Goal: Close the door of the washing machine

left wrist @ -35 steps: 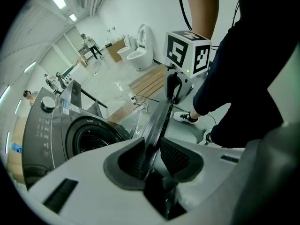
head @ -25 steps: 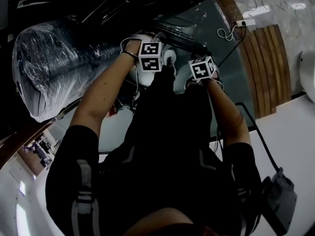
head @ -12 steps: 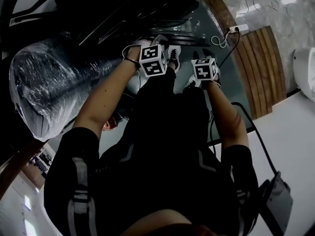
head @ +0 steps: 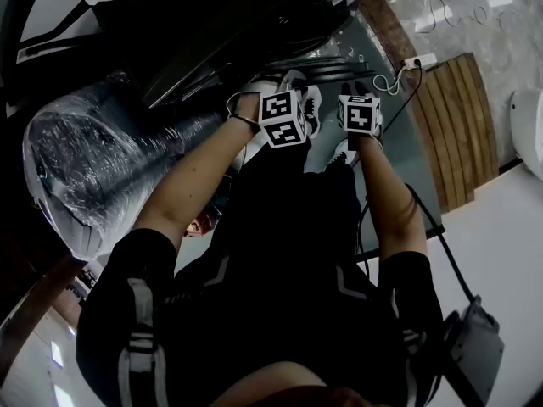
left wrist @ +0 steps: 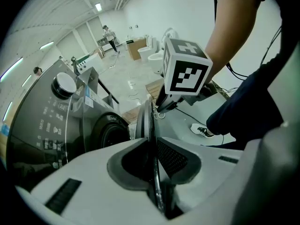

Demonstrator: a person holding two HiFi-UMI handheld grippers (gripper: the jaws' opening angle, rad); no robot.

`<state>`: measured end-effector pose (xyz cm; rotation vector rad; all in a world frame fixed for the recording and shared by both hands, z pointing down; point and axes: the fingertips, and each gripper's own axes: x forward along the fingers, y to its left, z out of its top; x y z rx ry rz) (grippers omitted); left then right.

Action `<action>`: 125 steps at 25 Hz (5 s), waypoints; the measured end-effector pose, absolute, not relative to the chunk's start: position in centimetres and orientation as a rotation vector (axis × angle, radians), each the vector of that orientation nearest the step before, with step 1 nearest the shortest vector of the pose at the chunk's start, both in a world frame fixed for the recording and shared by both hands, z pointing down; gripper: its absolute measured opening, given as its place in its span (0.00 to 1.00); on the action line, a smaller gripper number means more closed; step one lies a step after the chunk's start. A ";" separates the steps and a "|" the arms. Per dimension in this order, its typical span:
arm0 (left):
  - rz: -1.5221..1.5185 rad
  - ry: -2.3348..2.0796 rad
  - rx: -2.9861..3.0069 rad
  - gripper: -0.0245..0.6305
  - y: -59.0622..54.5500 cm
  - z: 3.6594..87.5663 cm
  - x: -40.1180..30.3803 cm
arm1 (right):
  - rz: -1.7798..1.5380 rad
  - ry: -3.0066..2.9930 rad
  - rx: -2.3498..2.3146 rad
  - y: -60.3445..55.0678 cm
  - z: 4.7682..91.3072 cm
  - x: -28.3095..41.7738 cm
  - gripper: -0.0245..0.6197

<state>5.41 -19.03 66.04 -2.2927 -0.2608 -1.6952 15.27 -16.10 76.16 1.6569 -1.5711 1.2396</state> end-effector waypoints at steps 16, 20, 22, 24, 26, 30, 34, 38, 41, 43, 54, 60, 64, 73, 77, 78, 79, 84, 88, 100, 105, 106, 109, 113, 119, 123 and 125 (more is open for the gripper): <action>-1.631 -0.069 -2.371 0.13 -25.6 65.6 6.5 | 1.279 -1.549 1.773 -25.2 76.7 16.8 0.08; -1.642 0.007 -2.343 0.13 -27.0 65.4 6.3 | 1.278 -1.575 1.826 -27.7 76.2 16.9 0.06; -1.674 0.067 -2.298 0.13 -27.5 65.2 6.0 | 1.250 -1.587 1.827 -28.7 75.9 17.0 0.06; -1.702 0.108 -2.267 0.13 -27.8 65.2 5.9 | 1.204 -1.589 1.784 -29.3 75.6 16.9 0.05; -1.721 0.148 -2.286 0.13 -28.1 65.3 5.8 | 1.183 -1.587 1.774 -30.0 75.5 17.1 0.05; -1.757 0.217 -2.336 0.13 -28.6 64.8 5.8 | 1.155 -1.614 1.766 -30.8 75.2 17.7 0.04; -1.791 0.219 -2.399 0.13 -28.0 64.6 5.7 | 1.149 -1.675 1.694 -31.1 75.6 17.1 0.04; -1.792 0.197 -2.383 0.13 -27.4 65.3 5.5 | 1.163 -1.683 1.699 -31.1 75.9 17.8 0.04; -1.802 0.190 -2.383 0.13 -27.2 65.8 5.3 | 1.154 -1.672 1.698 -31.4 75.8 17.9 0.04; -1.820 0.200 -2.384 0.13 -27.0 66.0 4.8 | 1.141 -1.680 1.671 -31.5 75.9 17.4 0.04; -1.808 0.272 -2.486 0.13 -27.2 65.1 4.0 | 1.109 -1.805 1.616 -31.5 74.0 16.3 0.04; -1.703 0.449 -2.598 0.13 -25.9 61.5 4.5 | 1.069 -1.826 1.642 -27.6 70.2 17.0 0.04; -1.685 0.546 -2.650 0.13 -23.3 59.8 3.8 | 1.047 -1.866 1.622 -23.8 67.7 16.6 0.04; -1.526 0.771 -2.757 0.13 -17.6 55.0 3.1 | 0.915 -1.992 1.600 -18.1 59.4 15.9 0.05; -1.446 0.821 -2.813 0.11 -15.2 52.4 3.1 | 0.865 -2.037 1.581 -15.6 56.0 15.6 0.05; -1.418 0.836 -2.829 0.11 -14.7 51.6 3.0 | 0.860 -2.045 1.583 -15.0 55.2 15.5 0.05; -1.391 0.857 -2.841 0.10 -14.2 50.7 2.8 | 0.857 -2.058 1.585 -14.5 54.2 15.4 0.05; -1.242 0.991 -2.894 0.08 -12.5 46.5 1.5 | 0.799 -2.139 1.607 -12.0 48.4 15.6 0.05; -1.144 1.091 -2.914 0.05 -11.9 43.0 0.4 | 0.720 -2.211 1.610 -11.1 43.8 15.6 0.05; -0.858 1.220 -2.954 0.04 -12.1 34.4 -2.8 | 0.539 -2.371 1.589 -11.0 33.4 13.5 0.05; -0.798 1.215 -2.973 0.04 -12.0 33.1 -5.3 | 0.526 -2.386 1.630 -10.7 31.5 11.1 0.05; -0.788 1.214 -2.974 0.04 -12.0 32.8 -6.0 | 0.527 -2.389 1.641 -10.6 31.1 10.6 0.05; -0.742 1.235 -2.969 0.04 -12.2 31.7 -8.3 | 0.512 -2.393 1.678 -10.4 29.8 9.0 0.05; -0.660 1.276 -2.963 0.04 -12.3 30.4 -11.0 | 0.459 -2.395 1.737 -9.8 28.0 7.4 0.05; -0.485 1.352 -2.934 0.04 -12.0 28.0 -14.8 | 0.368 -2.375 1.817 -8.8 25.5 5.7 0.05; -0.335 1.432 -2.885 0.04 -12.3 25.7 -18.5 | 0.284 -2.369 1.868 -8.4 22.9 5.0 0.05; -0.282 1.470 -2.860 0.04 -12.5 24.6 -20.4 | 0.244 -2.364 1.896 -8.2 21.5 4.9 0.05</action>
